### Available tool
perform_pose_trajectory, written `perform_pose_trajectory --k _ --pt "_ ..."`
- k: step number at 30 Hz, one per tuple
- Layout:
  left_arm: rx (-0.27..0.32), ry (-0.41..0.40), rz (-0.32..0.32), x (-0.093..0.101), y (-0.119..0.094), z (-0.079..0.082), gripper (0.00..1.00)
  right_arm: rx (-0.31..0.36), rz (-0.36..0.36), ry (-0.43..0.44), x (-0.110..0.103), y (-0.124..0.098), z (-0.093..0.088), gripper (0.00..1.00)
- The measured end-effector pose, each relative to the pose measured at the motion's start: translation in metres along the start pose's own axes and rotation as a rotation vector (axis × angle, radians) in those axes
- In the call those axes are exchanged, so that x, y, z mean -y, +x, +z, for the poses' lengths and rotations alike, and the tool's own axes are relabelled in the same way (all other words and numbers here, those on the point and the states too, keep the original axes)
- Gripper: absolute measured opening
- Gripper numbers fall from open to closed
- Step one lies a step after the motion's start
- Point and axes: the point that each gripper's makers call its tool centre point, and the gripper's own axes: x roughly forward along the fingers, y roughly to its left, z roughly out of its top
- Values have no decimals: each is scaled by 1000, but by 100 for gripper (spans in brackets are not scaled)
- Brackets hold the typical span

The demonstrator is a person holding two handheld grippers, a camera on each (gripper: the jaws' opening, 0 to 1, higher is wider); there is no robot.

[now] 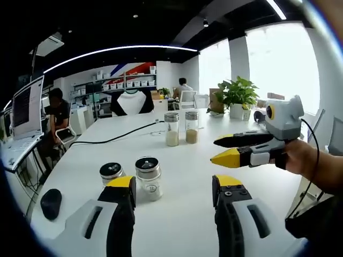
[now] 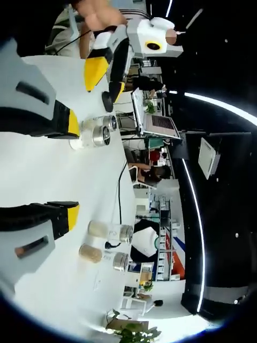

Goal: Rotate the seasoning bottle until the label or dispensing opening points toward the visible target arrow and the bottle remains upright within the marked orientation range

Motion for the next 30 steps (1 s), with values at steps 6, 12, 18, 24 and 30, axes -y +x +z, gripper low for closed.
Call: perform_pose_trajectory --k 6,12,18,24,30 --pt "0 -25 16 -9 -3 -1 65 7 -115 64 35 -5 -3 50" --pt "-1 -36 3 -9 1 0 64 -3 -113 65 35 4 -4 48" --pt "-4 -54 -2 -12 4 -3 64 -20 -111 55 38 22 -3 47" --pt "-9 -82 -1 -19 4 -7 64 -20 -116 23 45 45 4 46" --pt "-27 -74 2 -20 7 -10 64 -14 -126 31 57 67 10 45"
